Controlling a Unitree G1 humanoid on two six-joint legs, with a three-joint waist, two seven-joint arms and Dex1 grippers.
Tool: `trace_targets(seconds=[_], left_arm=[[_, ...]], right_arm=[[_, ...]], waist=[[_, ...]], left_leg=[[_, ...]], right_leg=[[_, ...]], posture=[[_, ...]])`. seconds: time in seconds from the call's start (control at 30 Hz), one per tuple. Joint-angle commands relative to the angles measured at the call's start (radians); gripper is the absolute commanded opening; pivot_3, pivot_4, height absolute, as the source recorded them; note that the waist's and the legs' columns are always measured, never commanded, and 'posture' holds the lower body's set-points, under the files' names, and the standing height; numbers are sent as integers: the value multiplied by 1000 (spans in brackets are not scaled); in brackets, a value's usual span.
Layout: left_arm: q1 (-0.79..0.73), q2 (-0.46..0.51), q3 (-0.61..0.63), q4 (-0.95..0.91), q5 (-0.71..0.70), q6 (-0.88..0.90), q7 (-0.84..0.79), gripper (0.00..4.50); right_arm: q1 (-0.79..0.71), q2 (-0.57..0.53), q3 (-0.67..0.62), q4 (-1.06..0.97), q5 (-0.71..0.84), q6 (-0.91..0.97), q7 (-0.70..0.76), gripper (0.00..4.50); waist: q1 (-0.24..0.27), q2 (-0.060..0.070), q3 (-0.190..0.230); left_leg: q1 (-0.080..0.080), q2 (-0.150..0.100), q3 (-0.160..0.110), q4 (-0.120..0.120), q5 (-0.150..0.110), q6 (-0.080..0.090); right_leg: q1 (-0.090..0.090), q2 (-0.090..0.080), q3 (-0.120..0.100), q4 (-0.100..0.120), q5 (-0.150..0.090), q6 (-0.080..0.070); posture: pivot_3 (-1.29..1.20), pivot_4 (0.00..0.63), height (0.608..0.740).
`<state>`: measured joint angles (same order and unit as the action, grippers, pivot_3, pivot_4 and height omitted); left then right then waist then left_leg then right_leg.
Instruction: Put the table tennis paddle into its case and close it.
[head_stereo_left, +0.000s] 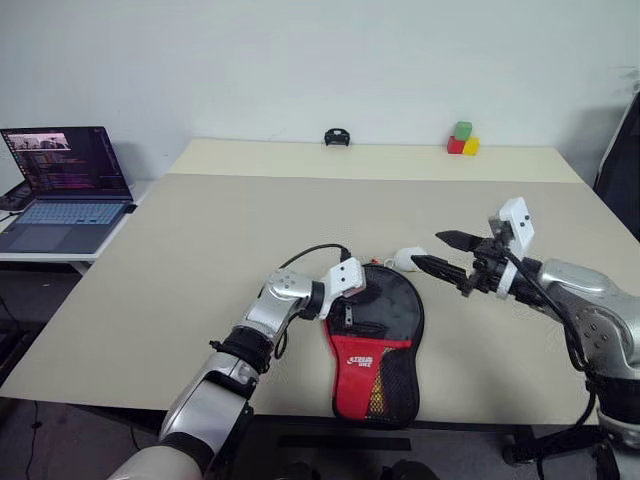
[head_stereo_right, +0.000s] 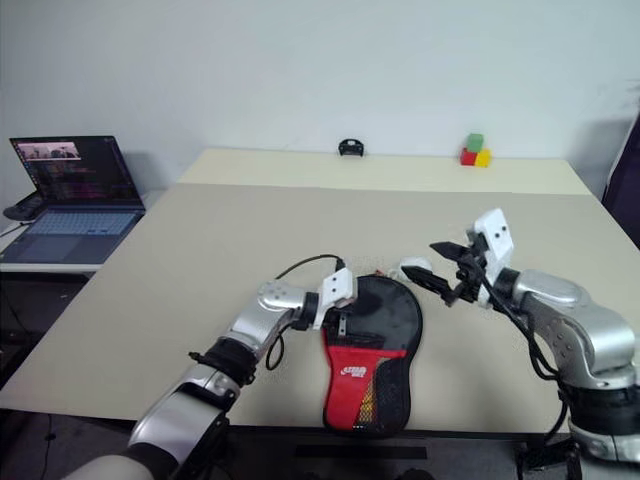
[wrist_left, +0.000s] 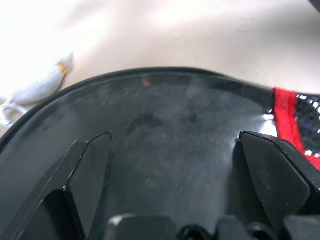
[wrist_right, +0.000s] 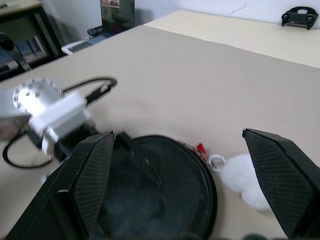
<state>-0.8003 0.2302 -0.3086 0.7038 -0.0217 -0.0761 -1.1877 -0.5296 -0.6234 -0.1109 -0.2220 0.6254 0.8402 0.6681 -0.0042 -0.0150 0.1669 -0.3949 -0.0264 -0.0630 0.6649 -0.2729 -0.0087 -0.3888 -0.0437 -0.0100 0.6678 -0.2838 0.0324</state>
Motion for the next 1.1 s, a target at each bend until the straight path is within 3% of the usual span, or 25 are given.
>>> trace_targets(seconds=[0.03, 0.5, 0.97, 1.1], left_arm=[[1, -3, -5, -10, 13, -8, 4, 4464], [28, -2, -4, -60, 11, 13, 12, 4464], [44, 7, -5, -94, 12, 35, 23, 4464], [46, 7, -6, -94, 13, 36, 25, 4500]], right_arm=[[-86, 14, 49, 138, -70, -45, 7, 4500], [-354, 135, 238, 796, -413, -420, 93, 4500], [-436, 205, 219, 1106, -527, -587, 121, 4500], [-437, 218, 217, 1126, -537, -608, 113, 3596]], waist=[[0, 0, 0], [-8, 0, 0], [-20, 0, 0], [-24, 0, 0]], left_leg=[[0, 0, 0, 0, 0, 0], [3, 0, 4, 0, 0, 0], [4, 0, 5, 1, 0, 0], [4, 0, 6, 1, 0, -1]], right_leg=[[0, 0, 0, 0, 0, 0], [-1, 0, 3, 5, 0, 0], [-1, -1, 4, 7, 0, 0], [-1, -2, 5, 7, 0, 0]], posture=[[0, 150, 740], [0, 150, 740], [0, 150, 740], [0, 150, 740]])
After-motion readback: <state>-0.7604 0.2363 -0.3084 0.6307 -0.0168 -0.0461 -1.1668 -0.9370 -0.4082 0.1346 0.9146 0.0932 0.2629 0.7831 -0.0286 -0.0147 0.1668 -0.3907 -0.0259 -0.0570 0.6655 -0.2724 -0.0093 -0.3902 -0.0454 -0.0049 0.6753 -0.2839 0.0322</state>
